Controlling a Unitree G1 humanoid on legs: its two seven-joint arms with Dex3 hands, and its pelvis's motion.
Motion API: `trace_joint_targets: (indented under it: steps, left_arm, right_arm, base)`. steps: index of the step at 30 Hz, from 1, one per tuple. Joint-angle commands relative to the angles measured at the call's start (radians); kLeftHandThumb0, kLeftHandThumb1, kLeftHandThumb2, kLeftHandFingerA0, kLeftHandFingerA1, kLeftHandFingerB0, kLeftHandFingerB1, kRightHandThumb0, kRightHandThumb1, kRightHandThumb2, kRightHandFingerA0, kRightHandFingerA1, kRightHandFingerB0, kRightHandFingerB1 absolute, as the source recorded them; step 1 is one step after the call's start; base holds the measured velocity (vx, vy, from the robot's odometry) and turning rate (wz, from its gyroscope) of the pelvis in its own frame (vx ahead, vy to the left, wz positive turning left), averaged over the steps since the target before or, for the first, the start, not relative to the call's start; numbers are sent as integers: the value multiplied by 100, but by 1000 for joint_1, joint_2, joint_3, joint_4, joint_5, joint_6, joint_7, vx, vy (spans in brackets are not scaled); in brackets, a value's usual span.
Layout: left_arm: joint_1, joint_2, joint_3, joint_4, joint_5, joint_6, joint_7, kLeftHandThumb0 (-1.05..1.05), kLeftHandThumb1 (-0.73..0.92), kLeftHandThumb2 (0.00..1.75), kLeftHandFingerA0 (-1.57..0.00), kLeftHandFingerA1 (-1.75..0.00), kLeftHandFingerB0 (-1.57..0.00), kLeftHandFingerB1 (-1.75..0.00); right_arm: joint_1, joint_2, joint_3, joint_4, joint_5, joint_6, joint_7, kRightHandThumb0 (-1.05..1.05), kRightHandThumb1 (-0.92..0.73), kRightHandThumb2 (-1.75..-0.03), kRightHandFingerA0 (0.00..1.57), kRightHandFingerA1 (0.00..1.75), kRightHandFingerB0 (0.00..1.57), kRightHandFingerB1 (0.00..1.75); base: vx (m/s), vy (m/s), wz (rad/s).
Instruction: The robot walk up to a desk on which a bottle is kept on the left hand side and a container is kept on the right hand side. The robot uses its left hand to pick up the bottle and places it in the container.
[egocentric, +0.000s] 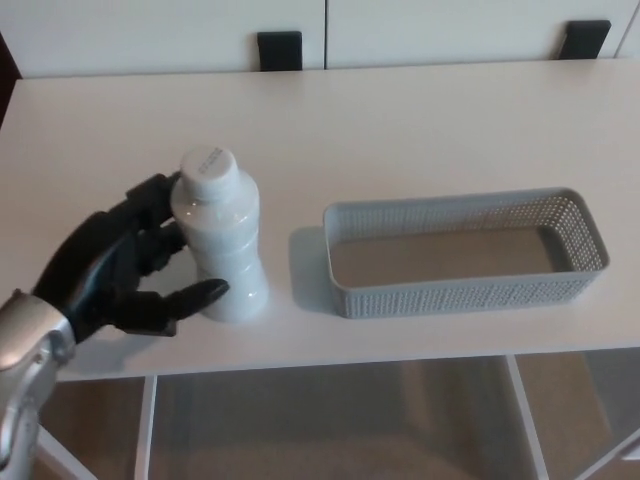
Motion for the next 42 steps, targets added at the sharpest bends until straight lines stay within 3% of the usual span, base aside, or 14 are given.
trace_joint_targets:
  steps: [1, 3, 4, 14, 15, 16, 17, 20, 22, 23, 24, 28, 30, 42]
  left_arm:
    - [-14, -21, -10, -16, 1, 92, 30, -59, 45, 55, -7, -28, 0, -21]
    - [-13, -25, -13, -18, 2, 96, 32, -59, 39, 74, -5, -31, -5, -13]
    - [-19, -31, -15, -19, 3, 104, 35, -56, 48, 54, -8, -28, 0, -20]
    - [-168, -126, -46, 92, 67, 188, 162, -61, 41, 74, -32, -46, -3, -18]
    - [-206, -143, -57, 122, 92, 194, 195, -31, 29, 86, 0, -46, 0, -48]
    - [-235, -157, -65, 145, 109, 201, 220, -31, 29, 86, 0, -46, 0, -48]
    - [-252, -165, -67, 157, 114, 206, 232, -52, 44, 68, -33, -42, -7, -22]
    - [-316, -224, -51, 207, 116, 223, 307, -48, 43, 67, -51, -48, -7, -22]
    - [-353, -283, -19, 233, 106, 230, 387, -24, 58, 58, -100, -56, -25, -31]
    - [-364, -305, -5, 238, 102, 234, 419, -24, 58, 58, -100, -56, -25, -31]
    - [-375, -330, 2, 247, 108, 216, 458, -13, 80, 64, -112, -93, -45, -38]
    - [-386, -359, 4, 263, 127, 165, 492, -7, 85, 65, -110, -138, -77, -54]
    - [-381, -355, 1, 259, 135, 156, 479, -4, 80, 69, -109, -141, -82, -86]
    - [-452, -335, 30, 62, 105, 215, 451, -7, 86, 65, -106, -126, -73, -94]
  right_arm:
    - [5, -10, -3, -6, -13, -22, -11, -37, -53, -56, 45, 53, 38, 43]
    - [5, -10, -3, -6, -12, -19, -11, -38, -54, -56, 45, 52, 39, 42]
    - [3, -11, -2, -12, -13, -14, -13, -38, -54, -56, 46, 51, 38, 42]
    - [3, 2, 6, -50, -3, 7, -18, -36, -53, -55, 47, 53, 39, 43]
    - [-1, 3, 8, -53, -3, 11, -19, -38, -53, -56, 48, 55, 40, 44]
    - [-4, 3, 9, -55, -3, 9, -18, -38, -53, -56, 48, 55, 40, 44]
    - [-11, 2, 9, -50, -4, 8, -18, -38, -53, -56, 49, 55, 41, 44]
    - [-15, 2, 15, -69, -9, 20, -24, -38, -54, -56, 48, 55, 40, 44]
    - [-18, -1, 20, -83, -19, 31, -33, -36, -54, -56, 47, 53, 39, 43]
    - [-20, 0, 21, -88, -19, 39, -37, -36, -54, -56, 47, 53, 39, 43]
    - [-23, 0, 20, -85, -16, 38, -37, -37, -54, -56, 46, 53, 38, 43]
    - [-29, -6, 19, -76, -14, 29, -30, -39, -53, -56, 48, 54, 40, 43]
    - [-34, -11, 19, -70, -13, 23, -25, -37, -54, -56, 46, 55, 38, 44]
    - [-63, -24, 21, -76, -20, 39, -32, -36, -54, -56, 47, 54, 42, 44]
  base:
    - [0, 0, 0]
    - [0, 0, 0]
    - [0, 0, 0]
    - [0, 0, 0]
    - [0, 0, 0]
    - [0, 0, 0]
    - [0, 0, 0]
    - [0, 0, 0]
    - [0, 0, 0]
    - [0, 0, 0]
    - [0, 0, 0]
    - [0, 0, 0]
    - [0, 0, 0]
    - [0, 0, 0]
